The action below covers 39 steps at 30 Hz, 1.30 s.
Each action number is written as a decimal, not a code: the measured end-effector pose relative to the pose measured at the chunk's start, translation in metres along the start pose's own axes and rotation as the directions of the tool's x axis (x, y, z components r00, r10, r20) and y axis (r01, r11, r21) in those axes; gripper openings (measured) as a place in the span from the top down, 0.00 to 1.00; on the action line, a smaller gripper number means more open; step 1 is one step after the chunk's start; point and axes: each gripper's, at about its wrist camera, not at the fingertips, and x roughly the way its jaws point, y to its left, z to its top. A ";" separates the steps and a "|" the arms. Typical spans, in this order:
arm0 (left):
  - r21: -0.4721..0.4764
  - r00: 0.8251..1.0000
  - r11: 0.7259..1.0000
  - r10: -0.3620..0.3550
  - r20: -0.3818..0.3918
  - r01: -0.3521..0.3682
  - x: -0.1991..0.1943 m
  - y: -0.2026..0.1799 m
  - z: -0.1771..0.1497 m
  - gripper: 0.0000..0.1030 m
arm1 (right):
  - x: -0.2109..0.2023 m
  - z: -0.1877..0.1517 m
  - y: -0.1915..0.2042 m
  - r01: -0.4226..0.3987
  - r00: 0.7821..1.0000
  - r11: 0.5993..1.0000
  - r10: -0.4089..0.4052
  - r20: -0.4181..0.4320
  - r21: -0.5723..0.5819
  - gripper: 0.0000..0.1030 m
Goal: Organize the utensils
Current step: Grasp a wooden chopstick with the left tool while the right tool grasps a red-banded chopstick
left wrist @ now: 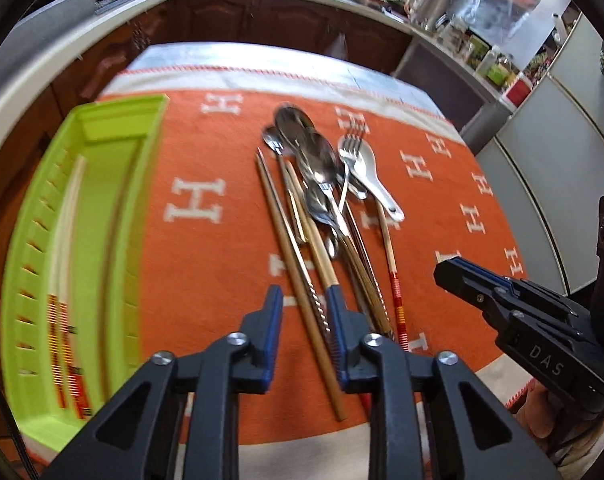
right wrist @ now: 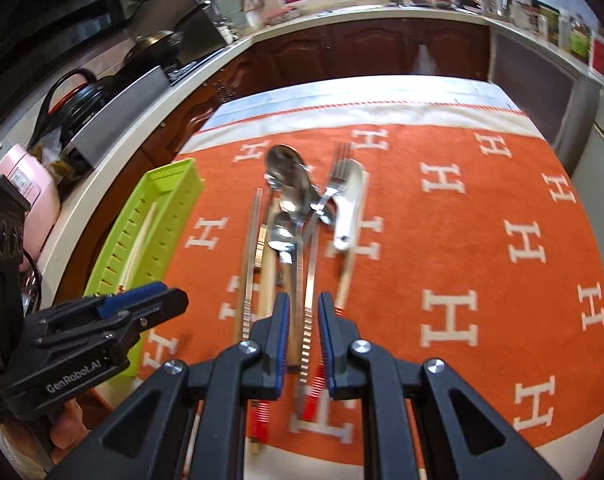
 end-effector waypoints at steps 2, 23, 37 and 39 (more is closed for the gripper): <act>-0.005 1.000 1.000 -0.002 -0.019 0.002 0.012 -0.003 -0.001 0.86 | 0.003 -0.004 -0.010 0.000 1.000 1.000 0.000 -0.004 0.023 0.86; 0.056 0.969 0.968 0.245 -0.010 -0.244 0.058 -0.017 -0.005 0.89 | 0.034 -0.011 -0.045 -0.072 0.996 0.994 0.076 -0.037 0.086 0.86; 0.070 0.969 0.968 0.238 0.065 -0.242 0.050 -0.018 -0.017 0.88 | 0.058 -0.003 -0.009 0.049 0.998 0.999 -0.049 -0.045 0.007 0.79; 0.065 0.971 0.970 0.229 0.074 -0.234 0.049 -0.016 -0.018 0.88 | 0.060 -0.003 -0.002 0.090 0.995 0.996 -0.091 -0.038 -0.015 0.79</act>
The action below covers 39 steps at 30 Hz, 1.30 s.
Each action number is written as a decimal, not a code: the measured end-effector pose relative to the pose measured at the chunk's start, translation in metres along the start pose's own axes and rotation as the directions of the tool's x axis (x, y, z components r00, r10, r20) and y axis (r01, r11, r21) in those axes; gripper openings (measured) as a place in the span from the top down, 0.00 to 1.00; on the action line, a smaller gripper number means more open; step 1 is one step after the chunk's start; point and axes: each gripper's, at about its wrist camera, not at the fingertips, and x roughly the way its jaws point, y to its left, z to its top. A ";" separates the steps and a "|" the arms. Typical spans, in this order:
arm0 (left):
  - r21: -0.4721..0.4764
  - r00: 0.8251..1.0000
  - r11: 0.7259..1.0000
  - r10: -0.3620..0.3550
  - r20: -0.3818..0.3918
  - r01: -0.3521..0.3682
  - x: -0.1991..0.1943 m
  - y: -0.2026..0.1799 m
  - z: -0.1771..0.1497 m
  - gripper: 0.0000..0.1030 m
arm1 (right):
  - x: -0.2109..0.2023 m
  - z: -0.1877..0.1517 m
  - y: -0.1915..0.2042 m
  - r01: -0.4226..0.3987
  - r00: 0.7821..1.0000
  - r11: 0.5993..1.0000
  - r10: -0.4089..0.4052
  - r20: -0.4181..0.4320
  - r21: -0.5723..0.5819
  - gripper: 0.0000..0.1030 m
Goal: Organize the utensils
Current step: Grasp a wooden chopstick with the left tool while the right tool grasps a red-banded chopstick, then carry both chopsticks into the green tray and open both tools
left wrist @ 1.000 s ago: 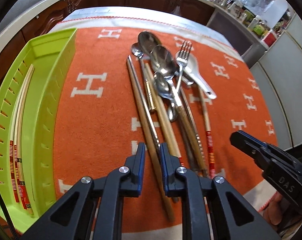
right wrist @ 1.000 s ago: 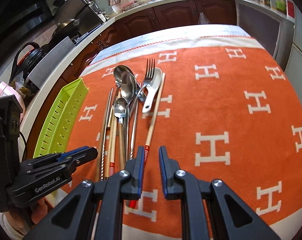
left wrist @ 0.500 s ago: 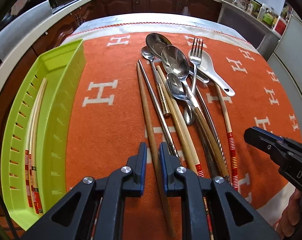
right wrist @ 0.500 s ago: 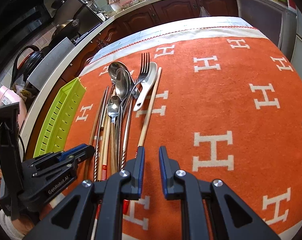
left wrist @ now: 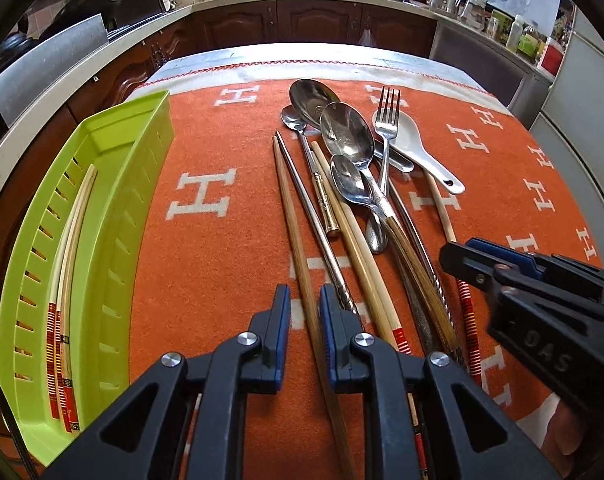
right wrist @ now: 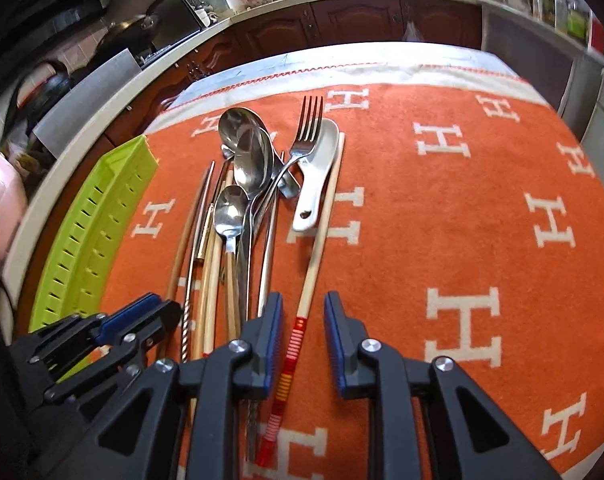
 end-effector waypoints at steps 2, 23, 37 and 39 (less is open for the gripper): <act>-0.004 1.000 1.000 -0.002 0.010 0.002 0.000 0.001 -0.001 0.88 | 0.002 0.000 0.009 0.053 0.999 0.998 -0.052 0.005 -0.046 0.79; -0.005 0.996 1.000 -0.028 0.090 0.028 -0.030 0.018 0.004 0.97 | -0.037 -0.006 -0.044 0.042 0.997 0.976 -0.054 0.050 0.214 0.95; -0.117 0.972 0.991 0.084 0.218 -0.059 -0.110 0.120 0.030 0.96 | -0.070 0.027 0.045 -0.222 0.975 0.971 0.220 0.040 0.084 0.95; -0.140 0.975 0.987 0.111 0.192 -0.085 -0.107 0.139 0.030 0.96 | -0.064 0.034 0.066 -0.263 0.965 0.963 0.263 0.004 0.066 0.95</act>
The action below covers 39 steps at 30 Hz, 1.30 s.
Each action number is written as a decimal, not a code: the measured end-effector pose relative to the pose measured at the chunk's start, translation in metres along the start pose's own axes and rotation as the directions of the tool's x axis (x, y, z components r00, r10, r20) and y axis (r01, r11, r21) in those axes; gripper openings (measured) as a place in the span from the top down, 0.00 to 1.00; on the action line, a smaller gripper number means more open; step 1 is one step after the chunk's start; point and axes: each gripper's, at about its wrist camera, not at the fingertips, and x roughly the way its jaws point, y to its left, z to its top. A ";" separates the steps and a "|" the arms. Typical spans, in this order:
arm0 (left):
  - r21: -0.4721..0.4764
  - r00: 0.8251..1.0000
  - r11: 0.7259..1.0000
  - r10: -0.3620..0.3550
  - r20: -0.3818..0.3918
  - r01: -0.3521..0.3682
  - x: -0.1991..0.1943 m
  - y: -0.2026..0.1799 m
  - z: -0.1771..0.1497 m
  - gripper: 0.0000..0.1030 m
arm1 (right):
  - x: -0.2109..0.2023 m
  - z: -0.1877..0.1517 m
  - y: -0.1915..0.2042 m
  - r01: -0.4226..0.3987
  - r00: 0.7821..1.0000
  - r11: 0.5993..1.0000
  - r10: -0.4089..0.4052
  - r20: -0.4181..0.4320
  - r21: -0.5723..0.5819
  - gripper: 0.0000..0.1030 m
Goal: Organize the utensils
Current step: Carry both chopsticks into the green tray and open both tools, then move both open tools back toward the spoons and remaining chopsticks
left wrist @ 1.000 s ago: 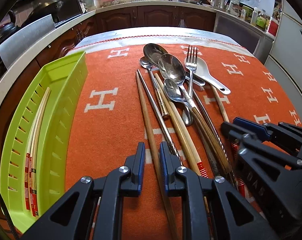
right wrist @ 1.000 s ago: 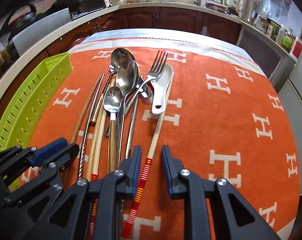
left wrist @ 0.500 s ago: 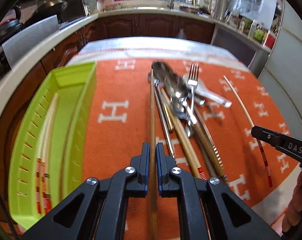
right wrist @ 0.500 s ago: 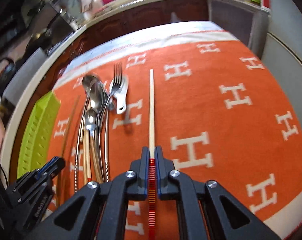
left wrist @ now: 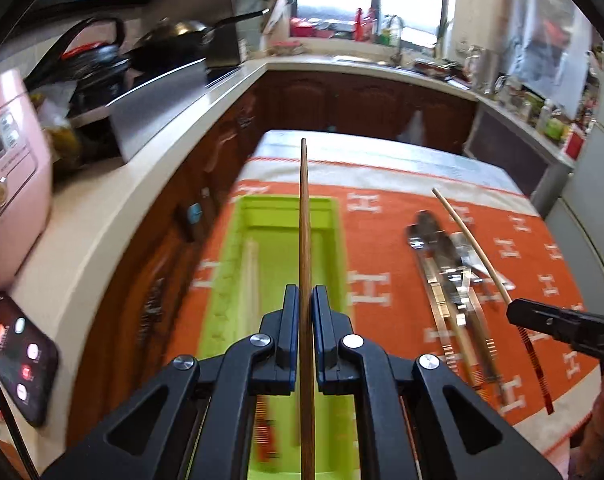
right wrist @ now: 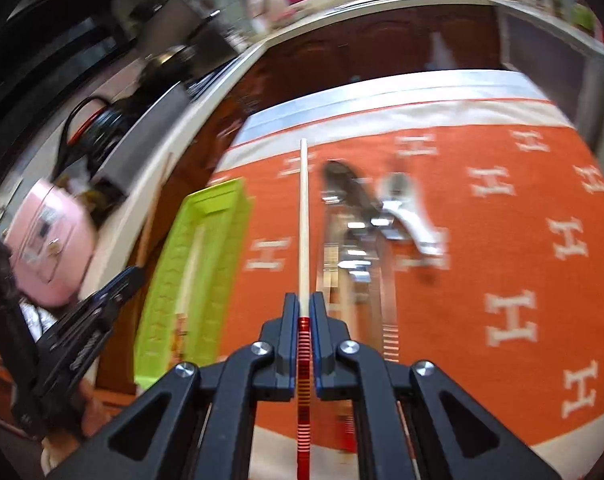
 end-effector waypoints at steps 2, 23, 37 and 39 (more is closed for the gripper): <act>-0.009 0.999 1.000 0.022 -0.027 -0.022 0.007 0.012 0.000 0.96 | 0.017 0.006 0.018 -0.044 0.998 0.999 0.044 -0.041 0.007 0.95; -0.107 0.992 0.994 0.002 -0.127 -0.016 0.048 0.047 -0.017 0.79 | 0.108 0.012 0.085 -0.175 0.964 0.984 0.181 -0.198 0.045 0.93; -0.081 0.991 0.994 -0.077 -0.106 0.068 0.028 0.011 -0.010 0.78 | 0.057 0.002 0.048 -0.064 0.994 0.991 0.053 -0.093 -0.118 0.93; -0.069 0.991 0.994 -0.094 -0.099 0.088 0.023 0.001 -0.008 0.78 | 0.046 0.003 0.038 -0.048 0.997 0.992 0.040 -0.069 -0.118 0.93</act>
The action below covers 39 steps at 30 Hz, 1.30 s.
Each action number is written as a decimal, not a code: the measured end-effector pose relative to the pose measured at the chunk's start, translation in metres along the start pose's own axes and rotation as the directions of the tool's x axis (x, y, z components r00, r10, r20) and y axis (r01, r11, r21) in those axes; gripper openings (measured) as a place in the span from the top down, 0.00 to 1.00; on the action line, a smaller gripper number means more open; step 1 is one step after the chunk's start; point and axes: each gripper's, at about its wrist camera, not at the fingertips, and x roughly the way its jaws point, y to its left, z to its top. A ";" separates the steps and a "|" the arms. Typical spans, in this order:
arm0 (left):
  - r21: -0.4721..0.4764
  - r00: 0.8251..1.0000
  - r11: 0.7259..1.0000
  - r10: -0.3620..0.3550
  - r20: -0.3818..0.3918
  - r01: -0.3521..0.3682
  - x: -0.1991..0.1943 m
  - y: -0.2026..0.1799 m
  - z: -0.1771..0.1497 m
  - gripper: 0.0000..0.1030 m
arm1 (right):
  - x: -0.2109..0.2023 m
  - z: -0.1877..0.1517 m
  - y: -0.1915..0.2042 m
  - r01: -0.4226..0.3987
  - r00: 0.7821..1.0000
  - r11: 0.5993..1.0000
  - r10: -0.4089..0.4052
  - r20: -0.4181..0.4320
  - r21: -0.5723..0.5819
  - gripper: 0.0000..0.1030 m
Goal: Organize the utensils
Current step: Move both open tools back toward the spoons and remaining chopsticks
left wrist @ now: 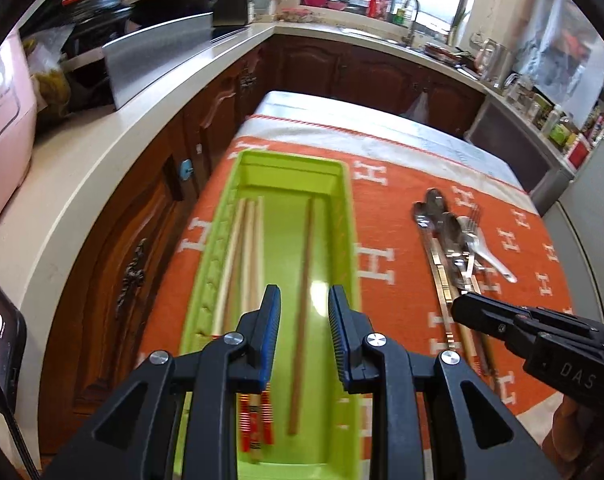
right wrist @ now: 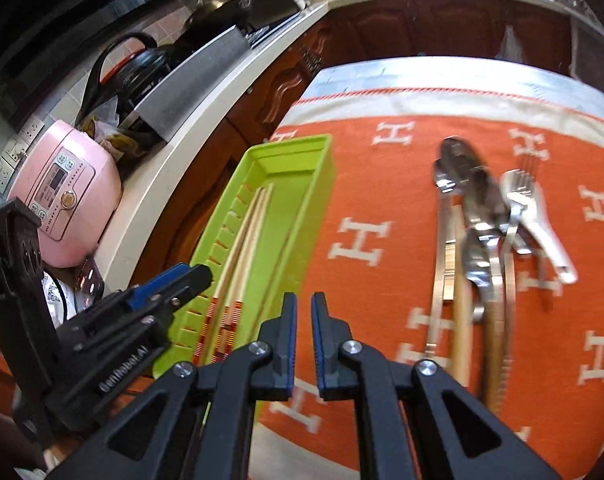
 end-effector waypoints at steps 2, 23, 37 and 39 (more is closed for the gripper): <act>0.015 1.000 1.000 -0.014 0.007 0.014 -0.004 -0.010 0.000 0.78 | -0.014 -0.001 -0.012 0.011 1.000 1.000 -0.012 0.029 0.008 0.93; 0.135 0.990 0.982 -0.121 -0.072 0.130 0.014 -0.107 -0.011 0.60 | -0.070 -0.028 -0.089 0.163 0.974 0.985 -0.170 0.148 0.054 0.93; 0.109 0.971 0.989 -0.074 -0.226 0.101 0.088 -0.130 -0.039 0.60 | -0.054 -0.048 -0.127 0.126 0.985 0.985 -0.138 0.108 0.114 0.93; 0.142 0.973 0.987 -0.038 -0.229 0.072 0.093 -0.136 -0.042 0.60 | -0.052 -0.049 -0.130 0.118 0.986 0.986 -0.131 0.104 0.120 0.93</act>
